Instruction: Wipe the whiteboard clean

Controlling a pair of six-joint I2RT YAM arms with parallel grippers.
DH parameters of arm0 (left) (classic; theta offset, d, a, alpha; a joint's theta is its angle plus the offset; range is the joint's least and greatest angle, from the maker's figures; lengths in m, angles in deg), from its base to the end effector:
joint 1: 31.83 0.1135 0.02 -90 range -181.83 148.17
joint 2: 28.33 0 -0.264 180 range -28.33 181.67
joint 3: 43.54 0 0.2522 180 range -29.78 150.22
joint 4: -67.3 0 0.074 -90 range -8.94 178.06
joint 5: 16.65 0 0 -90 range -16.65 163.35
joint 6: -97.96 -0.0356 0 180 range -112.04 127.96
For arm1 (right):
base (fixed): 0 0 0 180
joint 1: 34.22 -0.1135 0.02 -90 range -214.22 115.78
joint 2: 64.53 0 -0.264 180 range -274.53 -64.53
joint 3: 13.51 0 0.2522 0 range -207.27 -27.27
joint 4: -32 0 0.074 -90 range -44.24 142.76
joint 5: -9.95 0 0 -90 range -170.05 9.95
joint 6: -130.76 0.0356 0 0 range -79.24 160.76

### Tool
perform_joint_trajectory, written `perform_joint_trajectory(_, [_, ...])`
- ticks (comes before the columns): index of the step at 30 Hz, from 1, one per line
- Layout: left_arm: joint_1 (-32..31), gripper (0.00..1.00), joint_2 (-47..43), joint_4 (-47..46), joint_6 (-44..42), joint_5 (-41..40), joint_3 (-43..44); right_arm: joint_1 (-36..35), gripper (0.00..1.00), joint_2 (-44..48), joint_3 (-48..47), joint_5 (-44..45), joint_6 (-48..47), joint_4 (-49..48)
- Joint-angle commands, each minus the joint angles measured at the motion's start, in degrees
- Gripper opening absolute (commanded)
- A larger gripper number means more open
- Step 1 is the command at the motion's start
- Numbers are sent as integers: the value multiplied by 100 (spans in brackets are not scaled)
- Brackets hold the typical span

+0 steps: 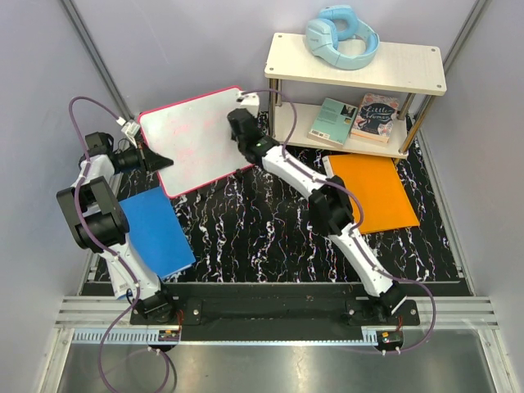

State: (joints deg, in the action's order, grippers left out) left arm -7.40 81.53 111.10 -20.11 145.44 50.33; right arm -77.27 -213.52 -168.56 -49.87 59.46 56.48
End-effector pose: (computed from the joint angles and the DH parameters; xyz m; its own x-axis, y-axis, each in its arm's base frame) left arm 0.3735 0.1325 0.2189 -0.5490 -0.0904 -0.8309 0.6427 0.5900 -0.4888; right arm 0.4481 0.3941 0.2430 -0.2962 0.1026 -0.9496 -0.1548 0.9759 0.1537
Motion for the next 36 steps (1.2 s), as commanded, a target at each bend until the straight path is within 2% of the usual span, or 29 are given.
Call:
perform_joint_trajectory(1, [-105,0,369,380,-1859,-4784,-427,323,0,-78,155,465,-15,194])
perform_joint_trajectory(5, [-105,0,360,379,-1877,-4793,-453,245,0,-139,120,-703,-278,89])
perform_joint_trajectory(8, [-105,0,360,380,-1877,-4784,-453,-97,0,-227,6,-1109,-646,0])
perform_joint_trajectory(17, [-105,0,352,423,-1859,-4740,-435,-819,0,-350,-3,-1180,-780,-114])
perform_joint_trajectory(25, [-105,0,325,467,-1895,-4722,-471,-1329,0,-982,-1189,-1576,-1131,53])
perform_joint_trajectory(36, [-105,0,220,538,-1824,-4740,-453,-1601,0,-1194,-1313,-1303,-1536,-720])
